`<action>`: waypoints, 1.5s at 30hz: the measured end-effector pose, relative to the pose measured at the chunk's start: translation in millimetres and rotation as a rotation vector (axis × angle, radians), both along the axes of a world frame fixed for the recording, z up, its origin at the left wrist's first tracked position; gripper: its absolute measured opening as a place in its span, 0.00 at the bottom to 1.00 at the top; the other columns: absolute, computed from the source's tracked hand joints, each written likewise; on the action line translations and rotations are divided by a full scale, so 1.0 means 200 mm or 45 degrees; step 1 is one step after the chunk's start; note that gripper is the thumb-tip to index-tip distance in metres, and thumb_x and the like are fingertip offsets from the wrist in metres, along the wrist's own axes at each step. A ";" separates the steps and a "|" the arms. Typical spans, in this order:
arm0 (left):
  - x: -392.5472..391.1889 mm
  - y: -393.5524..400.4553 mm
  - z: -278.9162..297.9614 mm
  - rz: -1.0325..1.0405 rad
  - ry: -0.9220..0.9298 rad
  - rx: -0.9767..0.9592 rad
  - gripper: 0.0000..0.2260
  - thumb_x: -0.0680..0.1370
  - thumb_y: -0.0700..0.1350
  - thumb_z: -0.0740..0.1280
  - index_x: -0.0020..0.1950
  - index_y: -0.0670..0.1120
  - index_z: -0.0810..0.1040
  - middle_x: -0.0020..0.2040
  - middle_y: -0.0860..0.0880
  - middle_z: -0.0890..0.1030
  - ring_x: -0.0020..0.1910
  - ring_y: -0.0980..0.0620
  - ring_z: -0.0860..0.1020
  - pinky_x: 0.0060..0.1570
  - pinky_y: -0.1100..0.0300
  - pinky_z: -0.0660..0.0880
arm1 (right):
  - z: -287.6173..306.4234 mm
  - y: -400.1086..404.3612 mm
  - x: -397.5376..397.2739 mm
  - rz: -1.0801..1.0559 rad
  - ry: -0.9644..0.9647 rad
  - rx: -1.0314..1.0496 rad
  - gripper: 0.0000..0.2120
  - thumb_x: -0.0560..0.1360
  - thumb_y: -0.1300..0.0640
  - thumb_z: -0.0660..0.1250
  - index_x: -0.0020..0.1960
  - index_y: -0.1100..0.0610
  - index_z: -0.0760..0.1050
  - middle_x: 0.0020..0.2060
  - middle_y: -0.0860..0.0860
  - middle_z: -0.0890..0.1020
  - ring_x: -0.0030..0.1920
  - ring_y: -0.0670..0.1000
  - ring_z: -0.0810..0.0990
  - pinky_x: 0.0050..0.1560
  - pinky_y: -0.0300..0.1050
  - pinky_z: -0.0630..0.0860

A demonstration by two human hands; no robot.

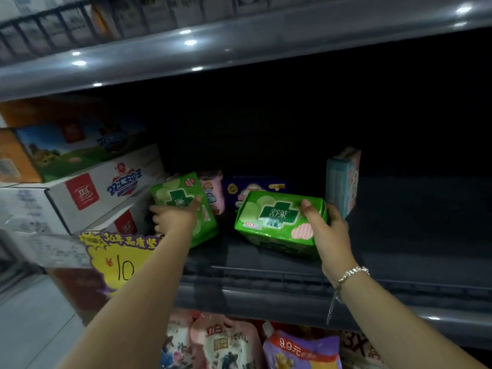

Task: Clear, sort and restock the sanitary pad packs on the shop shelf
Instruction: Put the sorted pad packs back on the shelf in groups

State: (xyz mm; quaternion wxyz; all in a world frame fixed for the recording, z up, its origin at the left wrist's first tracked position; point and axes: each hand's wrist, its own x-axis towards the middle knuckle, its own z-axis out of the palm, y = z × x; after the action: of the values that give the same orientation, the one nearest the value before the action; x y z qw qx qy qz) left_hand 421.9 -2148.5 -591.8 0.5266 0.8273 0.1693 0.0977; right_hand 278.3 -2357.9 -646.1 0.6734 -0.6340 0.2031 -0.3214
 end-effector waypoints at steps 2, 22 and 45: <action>-0.01 -0.01 -0.03 -0.019 0.026 -0.025 0.46 0.68 0.57 0.76 0.74 0.40 0.53 0.73 0.36 0.60 0.72 0.36 0.58 0.69 0.46 0.60 | 0.00 0.00 0.00 -0.008 -0.002 0.012 0.23 0.57 0.28 0.70 0.49 0.35 0.77 0.64 0.50 0.73 0.58 0.53 0.78 0.64 0.54 0.74; -0.49 -0.05 0.18 -0.459 -0.277 -0.806 0.50 0.64 0.59 0.78 0.77 0.59 0.51 0.74 0.47 0.63 0.70 0.42 0.67 0.68 0.43 0.67 | 0.25 0.04 -0.34 -0.217 -0.237 0.215 0.25 0.57 0.30 0.71 0.48 0.43 0.78 0.61 0.57 0.75 0.53 0.55 0.81 0.55 0.56 0.80; -1.63 0.49 -0.62 -0.849 -0.100 -0.411 0.36 0.53 0.68 0.78 0.57 0.75 0.67 0.69 0.52 0.73 0.66 0.48 0.74 0.63 0.43 0.73 | -0.29 0.30 -1.56 0.178 0.190 0.414 0.12 0.73 0.52 0.71 0.54 0.57 0.79 0.46 0.58 0.85 0.41 0.55 0.85 0.42 0.51 0.81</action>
State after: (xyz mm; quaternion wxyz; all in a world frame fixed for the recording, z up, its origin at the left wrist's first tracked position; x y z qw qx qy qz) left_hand 95.3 -2050.0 -715.6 0.6593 0.7389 -0.1165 -0.0755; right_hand -34.0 -2298.9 -704.9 0.7707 -0.5516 0.2571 -0.1888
